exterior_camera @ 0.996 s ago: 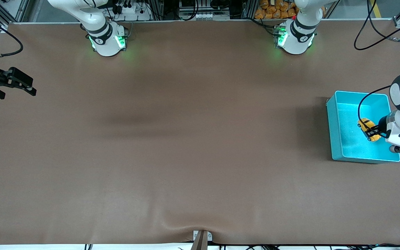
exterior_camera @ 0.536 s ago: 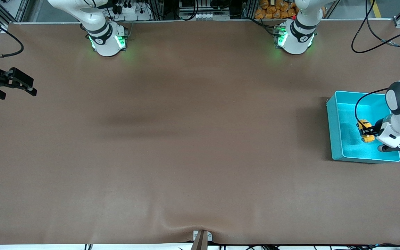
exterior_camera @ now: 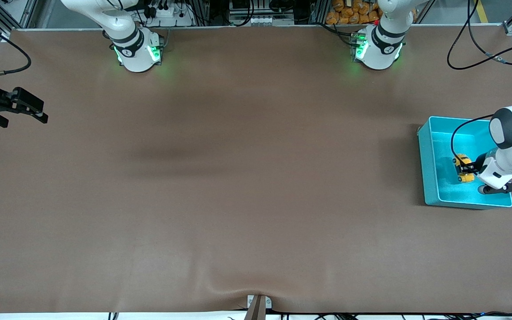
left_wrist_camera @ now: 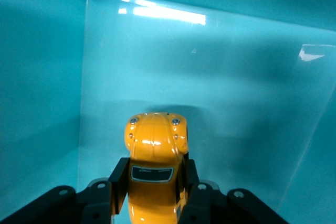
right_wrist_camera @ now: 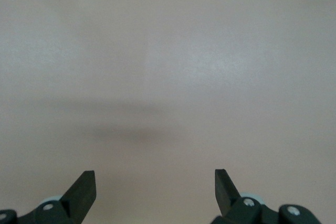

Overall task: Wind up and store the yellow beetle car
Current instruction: 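Lower the held car into the turquoise box with the left gripper, then open the left gripper to release the car inside the box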

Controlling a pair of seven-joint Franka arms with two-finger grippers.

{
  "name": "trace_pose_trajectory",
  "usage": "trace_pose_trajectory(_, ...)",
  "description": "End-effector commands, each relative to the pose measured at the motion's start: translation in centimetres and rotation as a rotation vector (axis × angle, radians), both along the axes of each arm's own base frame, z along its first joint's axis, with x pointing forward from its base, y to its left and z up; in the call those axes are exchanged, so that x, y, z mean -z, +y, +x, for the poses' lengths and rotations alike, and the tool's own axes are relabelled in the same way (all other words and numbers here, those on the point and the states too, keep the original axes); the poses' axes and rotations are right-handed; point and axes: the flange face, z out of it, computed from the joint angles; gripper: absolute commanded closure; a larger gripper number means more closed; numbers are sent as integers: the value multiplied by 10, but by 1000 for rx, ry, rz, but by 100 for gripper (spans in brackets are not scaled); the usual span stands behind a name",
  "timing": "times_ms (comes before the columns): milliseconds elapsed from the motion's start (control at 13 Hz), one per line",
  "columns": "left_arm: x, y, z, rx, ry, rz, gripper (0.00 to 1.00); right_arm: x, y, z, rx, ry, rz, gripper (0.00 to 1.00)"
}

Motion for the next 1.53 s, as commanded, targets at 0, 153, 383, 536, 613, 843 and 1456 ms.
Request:
trace_pose_trajectory(0,8,0,-1,16,1,8,90,1,4,0,-6,7,-3,0)
trace_pose_trajectory(153,9,-4,0,11,2,8,65,1,3,0,-4,9,-3,0)
trace_pose_trajectory(383,7,-5,2,-7,-7,1,24,1,3,0,-4,9,-3,0)
trace_pose_trajectory(536,0,-8,7,-6,-21,6,2,1,3,0,-4,6,-3,0)
trace_pose_trajectory(613,-5,-13,10,-1,-30,11,0,1,3,1,-4,7,-5,0)
trace_pose_trajectory(843,-38,-23,18,-33,-84,35,0,1,3,0,-6,6,-5,0)
trace_pose_trajectory(1456,-255,-48,39,-41,-83,-18,0,1,5,1,-9,6,-3,0)
